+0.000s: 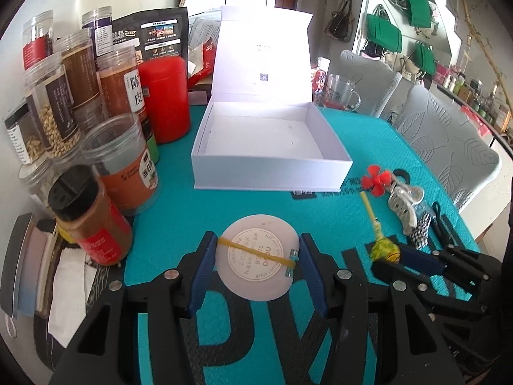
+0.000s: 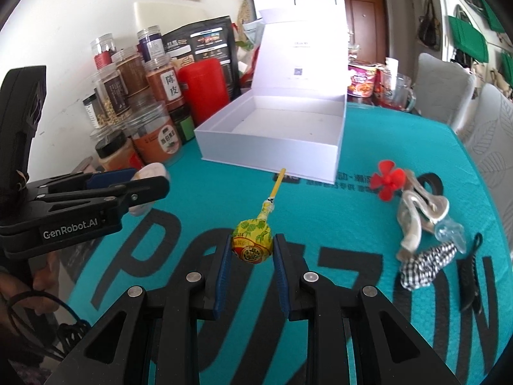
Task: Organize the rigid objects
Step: 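Carry the disc in the left tool and lollipop in the right tool into the white box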
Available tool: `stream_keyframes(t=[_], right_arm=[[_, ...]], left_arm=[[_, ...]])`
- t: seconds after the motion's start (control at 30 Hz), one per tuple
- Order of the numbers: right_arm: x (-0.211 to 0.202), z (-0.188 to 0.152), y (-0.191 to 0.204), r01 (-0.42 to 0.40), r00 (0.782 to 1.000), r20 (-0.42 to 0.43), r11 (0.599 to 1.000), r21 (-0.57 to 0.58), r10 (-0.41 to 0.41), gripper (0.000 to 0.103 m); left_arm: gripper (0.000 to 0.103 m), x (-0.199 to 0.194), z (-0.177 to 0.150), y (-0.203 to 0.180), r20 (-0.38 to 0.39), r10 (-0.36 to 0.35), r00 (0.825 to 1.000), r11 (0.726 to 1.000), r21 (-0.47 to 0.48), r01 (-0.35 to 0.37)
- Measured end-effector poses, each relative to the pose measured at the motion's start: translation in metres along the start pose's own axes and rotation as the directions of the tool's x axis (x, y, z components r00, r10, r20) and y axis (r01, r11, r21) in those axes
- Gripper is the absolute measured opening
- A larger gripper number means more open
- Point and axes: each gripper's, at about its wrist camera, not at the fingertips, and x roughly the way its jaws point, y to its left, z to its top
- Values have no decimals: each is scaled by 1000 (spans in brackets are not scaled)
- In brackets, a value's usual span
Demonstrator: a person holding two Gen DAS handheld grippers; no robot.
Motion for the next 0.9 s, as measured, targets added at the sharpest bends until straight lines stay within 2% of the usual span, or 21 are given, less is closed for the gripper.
stream_keyframes(t=[0.2,0.63,0.9], right_arm=[[3,20,4,-7,1000,5,1000,-16,8,26],[-1,75,-2,29,997,71,999,-33,-27,26],[1,113,-15,57,990,130,996,-66,-48,26]], left_arm=[[52,2,24,0,22,-38,999,999,23,38],[52,4,78,-4,98,-56,994,995,87,48],[52,19,109,-5,121,-74,990,992,113,60]])
